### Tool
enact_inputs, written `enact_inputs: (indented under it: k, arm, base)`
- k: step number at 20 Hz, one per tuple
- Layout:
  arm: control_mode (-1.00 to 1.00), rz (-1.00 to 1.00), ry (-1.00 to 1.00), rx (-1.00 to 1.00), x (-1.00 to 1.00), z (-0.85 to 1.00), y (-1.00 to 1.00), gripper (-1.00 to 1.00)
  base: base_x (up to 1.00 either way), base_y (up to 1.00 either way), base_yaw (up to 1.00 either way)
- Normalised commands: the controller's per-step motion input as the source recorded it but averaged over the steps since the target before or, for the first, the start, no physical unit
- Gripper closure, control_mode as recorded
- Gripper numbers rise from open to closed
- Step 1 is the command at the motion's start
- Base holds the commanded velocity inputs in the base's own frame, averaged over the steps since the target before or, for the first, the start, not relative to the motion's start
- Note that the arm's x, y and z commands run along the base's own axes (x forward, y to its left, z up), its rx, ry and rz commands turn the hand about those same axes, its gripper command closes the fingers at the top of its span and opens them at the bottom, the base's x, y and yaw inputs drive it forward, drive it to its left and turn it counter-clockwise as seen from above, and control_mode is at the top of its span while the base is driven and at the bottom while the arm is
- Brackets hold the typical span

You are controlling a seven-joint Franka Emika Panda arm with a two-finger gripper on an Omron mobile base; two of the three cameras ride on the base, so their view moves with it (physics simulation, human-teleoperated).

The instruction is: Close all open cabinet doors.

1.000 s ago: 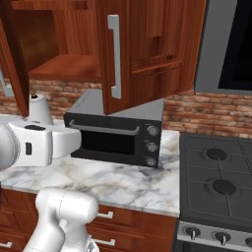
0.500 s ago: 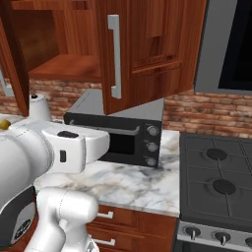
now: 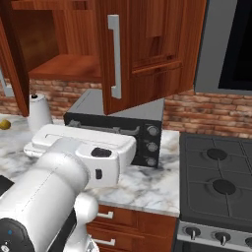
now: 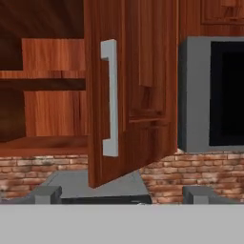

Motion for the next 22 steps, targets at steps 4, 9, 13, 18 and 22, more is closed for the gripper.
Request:
enact_inputs:
  k: [4, 9, 13, 18, 22]
  arm:
    - [-1.00, 0.06, -0.17, 0.00, 0.03, 0.00, -0.19, -1.00]
    - [-1.00, 0.08, -0.14, 0.00, 0.03, 0.00, -0.14, -1.00]
    - [-1.00, 0.05, 0.00, 0.00, 0.16, 0.00, 0.00, -1.00]
    - [-1.00, 0.02, 0.00, 0.00, 0.20, -0.04, 0.00, -1.00]
    - [-1.00, 0.00, 0.00, 0.00, 0.29, 0.00, 0.08, -1.00]
  base:
    - [0.00, 0.00, 0.00]
    - [0.00, 0.00, 0.00]
    - [0.00, 0.00, 0.00]
    - [0.00, 0.00, 0.00]
    - [0.00, 0.00, 0.00]
